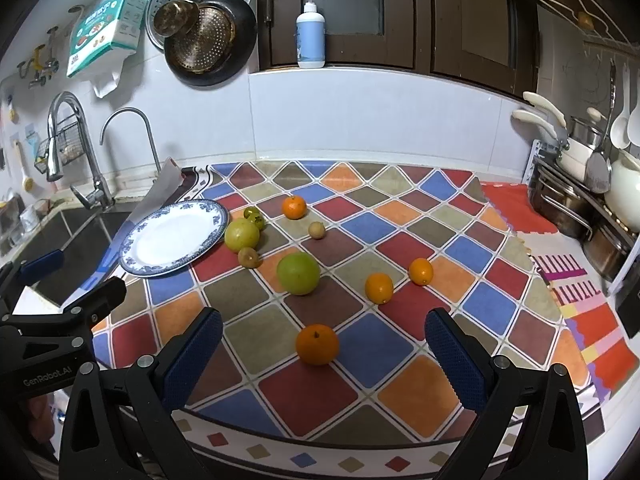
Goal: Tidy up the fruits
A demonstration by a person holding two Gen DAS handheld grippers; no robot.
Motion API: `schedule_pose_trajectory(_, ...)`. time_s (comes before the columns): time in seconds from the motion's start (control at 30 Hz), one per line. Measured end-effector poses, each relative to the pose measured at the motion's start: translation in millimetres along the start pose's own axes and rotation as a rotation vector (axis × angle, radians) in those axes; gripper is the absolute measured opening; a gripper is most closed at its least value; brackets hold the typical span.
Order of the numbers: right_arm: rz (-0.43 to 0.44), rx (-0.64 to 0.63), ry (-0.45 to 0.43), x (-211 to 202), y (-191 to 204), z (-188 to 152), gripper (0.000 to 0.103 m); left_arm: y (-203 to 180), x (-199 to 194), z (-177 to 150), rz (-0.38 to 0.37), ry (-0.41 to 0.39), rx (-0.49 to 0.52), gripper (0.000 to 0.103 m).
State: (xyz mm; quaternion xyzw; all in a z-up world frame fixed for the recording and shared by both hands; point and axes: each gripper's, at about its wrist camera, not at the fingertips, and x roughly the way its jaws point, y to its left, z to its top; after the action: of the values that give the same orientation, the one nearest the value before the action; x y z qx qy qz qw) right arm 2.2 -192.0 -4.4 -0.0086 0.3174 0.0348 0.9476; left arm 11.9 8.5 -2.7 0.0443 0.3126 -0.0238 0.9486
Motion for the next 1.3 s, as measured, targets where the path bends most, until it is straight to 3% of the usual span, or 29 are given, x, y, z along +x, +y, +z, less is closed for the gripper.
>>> schedule_pose_trajectory(0.33,-0.022,0.041,0.056,17.4,-1.7,-4.4,0.102,-5.0,16.0,6.2,-0.054,0.013,0.057,0.103)
schedule_pose_trajectory(0.6,-0.048,0.129,0.104,30.8,-12.3,-11.3,0.101,-22.3,36.6,21.3,-0.199,-0.002,0.184,0.096)
schedule_pose_trajectory(0.9,-0.045,0.224,0.194,55.0,-17.1,-21.1,0.087,-43.8,69.6,30.6,-0.331,-0.009,0.386,0.082)
schedule_pose_trajectory(1.3,-0.025,0.258,0.34,92.8,-6.7,-35.8,0.063,-69.8,122.1,29.5,-0.508,0.008,0.605,0.077)
